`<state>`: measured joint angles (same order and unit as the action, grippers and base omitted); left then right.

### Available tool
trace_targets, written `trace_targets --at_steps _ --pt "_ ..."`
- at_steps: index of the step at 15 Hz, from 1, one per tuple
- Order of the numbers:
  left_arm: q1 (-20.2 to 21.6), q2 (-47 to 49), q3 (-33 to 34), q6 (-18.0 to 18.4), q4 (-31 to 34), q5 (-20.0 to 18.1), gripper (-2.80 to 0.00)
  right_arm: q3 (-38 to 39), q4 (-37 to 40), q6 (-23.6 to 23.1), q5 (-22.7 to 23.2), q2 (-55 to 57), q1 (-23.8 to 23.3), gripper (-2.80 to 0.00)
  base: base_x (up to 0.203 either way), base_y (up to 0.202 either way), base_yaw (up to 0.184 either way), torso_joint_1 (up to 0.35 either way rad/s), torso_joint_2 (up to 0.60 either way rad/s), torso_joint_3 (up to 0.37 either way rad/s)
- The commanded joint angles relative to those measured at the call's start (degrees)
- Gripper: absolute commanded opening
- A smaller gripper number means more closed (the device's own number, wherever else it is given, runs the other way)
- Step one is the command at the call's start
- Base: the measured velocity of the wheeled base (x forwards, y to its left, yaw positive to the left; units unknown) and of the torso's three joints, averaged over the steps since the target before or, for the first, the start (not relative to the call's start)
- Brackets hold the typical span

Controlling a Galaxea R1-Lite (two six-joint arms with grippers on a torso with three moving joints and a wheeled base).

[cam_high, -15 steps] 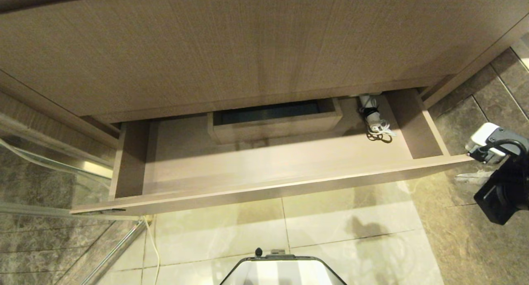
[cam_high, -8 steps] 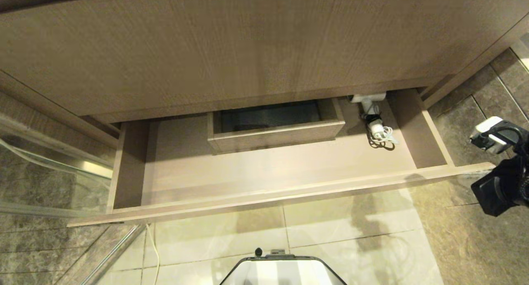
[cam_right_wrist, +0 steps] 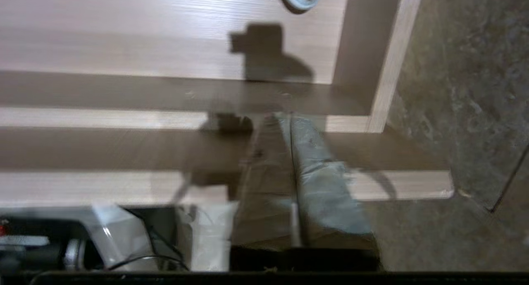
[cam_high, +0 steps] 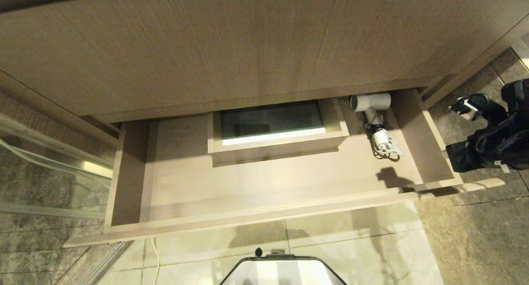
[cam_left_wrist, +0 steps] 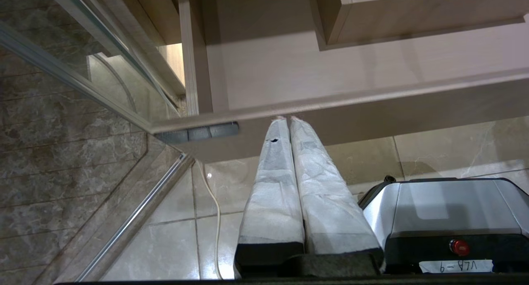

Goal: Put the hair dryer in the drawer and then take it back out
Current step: Pull open the drawer, then take the hairdryer out

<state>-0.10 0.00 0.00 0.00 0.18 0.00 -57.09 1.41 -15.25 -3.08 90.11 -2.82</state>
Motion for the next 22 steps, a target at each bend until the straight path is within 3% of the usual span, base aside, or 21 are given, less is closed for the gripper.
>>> trace_targets --at_steps 1,6,12,16,22 --pt "0.01 0.0 0.09 0.0 0.0 0.0 -2.8 -3.43 0.18 -0.11 0.0 7.73 -2.66 0.0 0.0 0.0 0.0 0.0 0.0 0.0" --pt "0.01 0.0 0.09 0.0 0.0 0.0 -2.8 -11.46 -0.22 1.97 0.01 17.3 -4.49 0.0 0.0 0.0 0.0 0.0 0.0 0.0" --pt "0.01 0.0 0.0 0.0 0.0 0.0 -2.8 -24.49 -7.95 10.12 3.66 33.03 -3.94 0.0 0.0 0.0 0.0 0.0 0.0 0.0" --pt "0.01 0.0 0.09 0.0 0.0 0.0 -2.8 -33.25 -8.56 16.01 7.1 40.23 -2.12 0.0 0.0 0.0 0.0 0.0 0.0 0.0" --pt "0.01 0.0 0.04 0.0 0.0 0.0 -2.8 -43.65 -9.87 15.51 7.92 49.48 -0.39 0.0 0.0 0.0 0.0 0.0 0.0 0.0"
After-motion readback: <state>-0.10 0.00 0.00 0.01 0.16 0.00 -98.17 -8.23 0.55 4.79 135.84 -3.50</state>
